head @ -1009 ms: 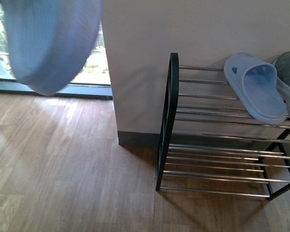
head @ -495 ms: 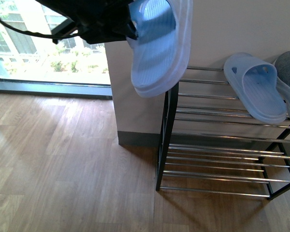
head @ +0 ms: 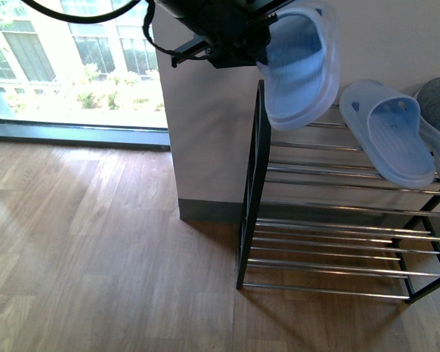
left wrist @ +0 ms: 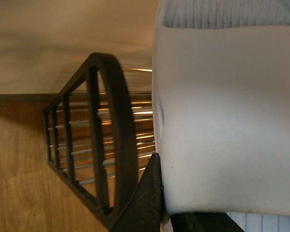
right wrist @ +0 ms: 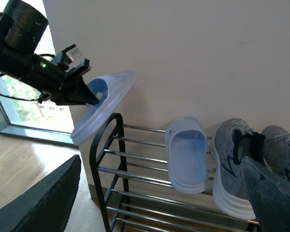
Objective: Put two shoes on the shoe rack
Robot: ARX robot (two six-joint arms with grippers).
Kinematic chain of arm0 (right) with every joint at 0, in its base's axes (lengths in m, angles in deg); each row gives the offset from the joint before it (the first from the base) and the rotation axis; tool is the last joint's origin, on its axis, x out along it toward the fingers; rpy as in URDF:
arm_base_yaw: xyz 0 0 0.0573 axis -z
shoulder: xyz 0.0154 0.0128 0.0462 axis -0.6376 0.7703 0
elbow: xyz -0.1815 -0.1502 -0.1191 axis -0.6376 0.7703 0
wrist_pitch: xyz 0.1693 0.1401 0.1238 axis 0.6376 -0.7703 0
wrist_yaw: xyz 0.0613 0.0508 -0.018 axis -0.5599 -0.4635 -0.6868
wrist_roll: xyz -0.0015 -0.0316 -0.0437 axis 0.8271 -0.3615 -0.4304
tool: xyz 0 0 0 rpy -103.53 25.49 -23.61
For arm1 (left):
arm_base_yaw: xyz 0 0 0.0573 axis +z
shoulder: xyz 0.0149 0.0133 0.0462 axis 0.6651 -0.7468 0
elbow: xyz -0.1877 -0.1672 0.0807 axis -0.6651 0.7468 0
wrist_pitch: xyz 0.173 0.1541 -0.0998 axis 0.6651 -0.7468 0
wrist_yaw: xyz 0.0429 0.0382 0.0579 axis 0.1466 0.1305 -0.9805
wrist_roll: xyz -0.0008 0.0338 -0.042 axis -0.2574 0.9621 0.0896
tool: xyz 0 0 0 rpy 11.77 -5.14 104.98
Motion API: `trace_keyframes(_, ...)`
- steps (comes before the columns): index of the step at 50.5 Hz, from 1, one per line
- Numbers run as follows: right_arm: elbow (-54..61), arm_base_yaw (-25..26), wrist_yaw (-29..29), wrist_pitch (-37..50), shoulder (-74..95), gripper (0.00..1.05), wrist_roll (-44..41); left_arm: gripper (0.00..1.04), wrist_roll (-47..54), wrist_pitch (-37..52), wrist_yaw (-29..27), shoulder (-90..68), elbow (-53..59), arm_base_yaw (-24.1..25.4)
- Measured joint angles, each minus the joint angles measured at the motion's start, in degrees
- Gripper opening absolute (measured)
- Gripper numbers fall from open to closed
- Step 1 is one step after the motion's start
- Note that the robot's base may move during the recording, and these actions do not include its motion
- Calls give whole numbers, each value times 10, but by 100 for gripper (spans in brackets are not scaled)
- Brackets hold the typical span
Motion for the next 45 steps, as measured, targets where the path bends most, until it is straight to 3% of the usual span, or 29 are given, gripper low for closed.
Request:
trace_keyframes(4,0,0,0,0,0,95,0,2,-12,-12,-2,-16,-31,-10)
trace_keyframes(13,0,0,0,0,0,95,0,2,-31,-75,-69,-61,-104,-26)
trace_keyframes(25,0,0,0,0,0,95,0,2,-56,-128,-70,-98,-186,-48)
trace_keyframes(36,0,0,0,0,0,95,0,2,-15,-252,-146,-121,-249,-81)
trace_keyframes(45,0,0,0,0,0,95,0,2,15,-270,-171,-143,-254,-70)
